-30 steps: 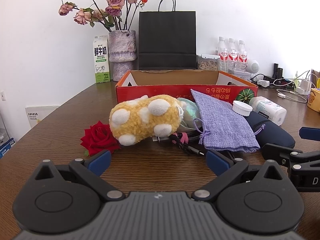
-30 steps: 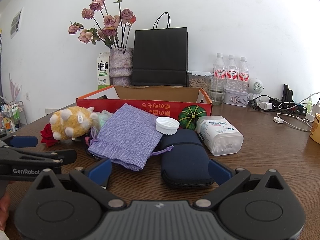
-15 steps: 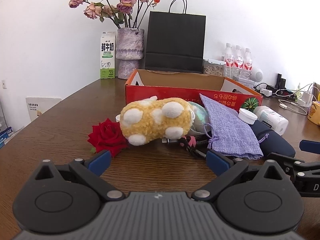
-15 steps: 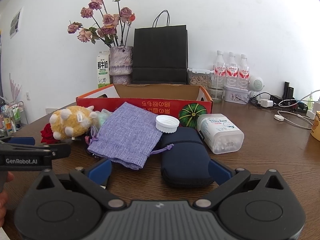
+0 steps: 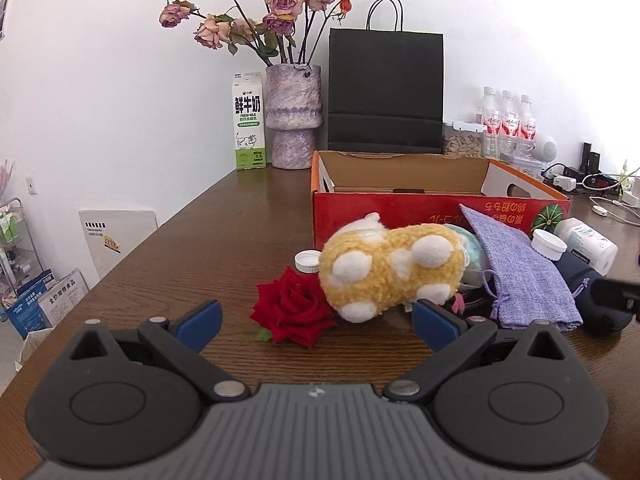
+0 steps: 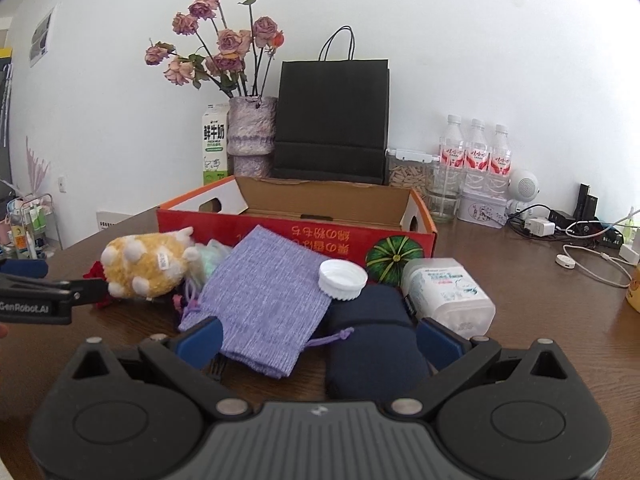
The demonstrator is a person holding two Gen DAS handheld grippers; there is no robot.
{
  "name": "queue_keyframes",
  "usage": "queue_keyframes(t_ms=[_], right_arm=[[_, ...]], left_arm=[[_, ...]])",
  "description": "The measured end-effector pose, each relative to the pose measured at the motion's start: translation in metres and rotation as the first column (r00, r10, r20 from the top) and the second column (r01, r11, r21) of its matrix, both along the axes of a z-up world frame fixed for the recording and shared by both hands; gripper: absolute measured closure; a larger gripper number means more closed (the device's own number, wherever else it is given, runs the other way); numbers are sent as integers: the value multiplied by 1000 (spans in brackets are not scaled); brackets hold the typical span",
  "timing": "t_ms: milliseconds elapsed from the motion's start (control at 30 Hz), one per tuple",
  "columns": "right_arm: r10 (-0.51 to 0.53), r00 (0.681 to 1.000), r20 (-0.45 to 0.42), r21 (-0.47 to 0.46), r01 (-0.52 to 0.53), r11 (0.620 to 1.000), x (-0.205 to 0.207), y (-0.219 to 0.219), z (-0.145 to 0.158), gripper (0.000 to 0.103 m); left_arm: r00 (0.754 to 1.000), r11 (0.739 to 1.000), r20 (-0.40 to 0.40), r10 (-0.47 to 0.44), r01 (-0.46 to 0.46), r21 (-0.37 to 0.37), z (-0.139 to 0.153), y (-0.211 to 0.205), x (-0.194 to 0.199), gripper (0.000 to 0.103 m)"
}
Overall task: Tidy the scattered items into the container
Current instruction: 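Grasp the red rose with the left tool while the right tool grasps the white bottle cap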
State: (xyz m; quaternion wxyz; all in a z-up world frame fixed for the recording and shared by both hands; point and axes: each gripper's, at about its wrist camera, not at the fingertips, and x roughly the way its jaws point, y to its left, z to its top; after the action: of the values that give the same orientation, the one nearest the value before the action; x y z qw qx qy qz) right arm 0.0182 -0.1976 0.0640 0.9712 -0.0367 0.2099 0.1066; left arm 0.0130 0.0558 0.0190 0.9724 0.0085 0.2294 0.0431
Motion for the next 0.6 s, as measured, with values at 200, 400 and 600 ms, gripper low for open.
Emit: queue_keyframes(t_ms=[200, 400, 600], right_arm=[[-29, 999, -34, 11, 29, 1000, 26, -7, 6, 6], [-29, 998, -61, -1, 29, 1000, 48, -2, 7, 13], [-27, 995, -91, -4, 26, 1000, 69, 5, 5, 19]], left_arm=[[998, 999, -59, 24, -23, 31, -4, 14, 16, 0], [994, 999, -107, 31, -27, 42, -9, 29, 31, 0], [986, 996, -166, -22, 37, 87, -15, 31, 46, 1]])
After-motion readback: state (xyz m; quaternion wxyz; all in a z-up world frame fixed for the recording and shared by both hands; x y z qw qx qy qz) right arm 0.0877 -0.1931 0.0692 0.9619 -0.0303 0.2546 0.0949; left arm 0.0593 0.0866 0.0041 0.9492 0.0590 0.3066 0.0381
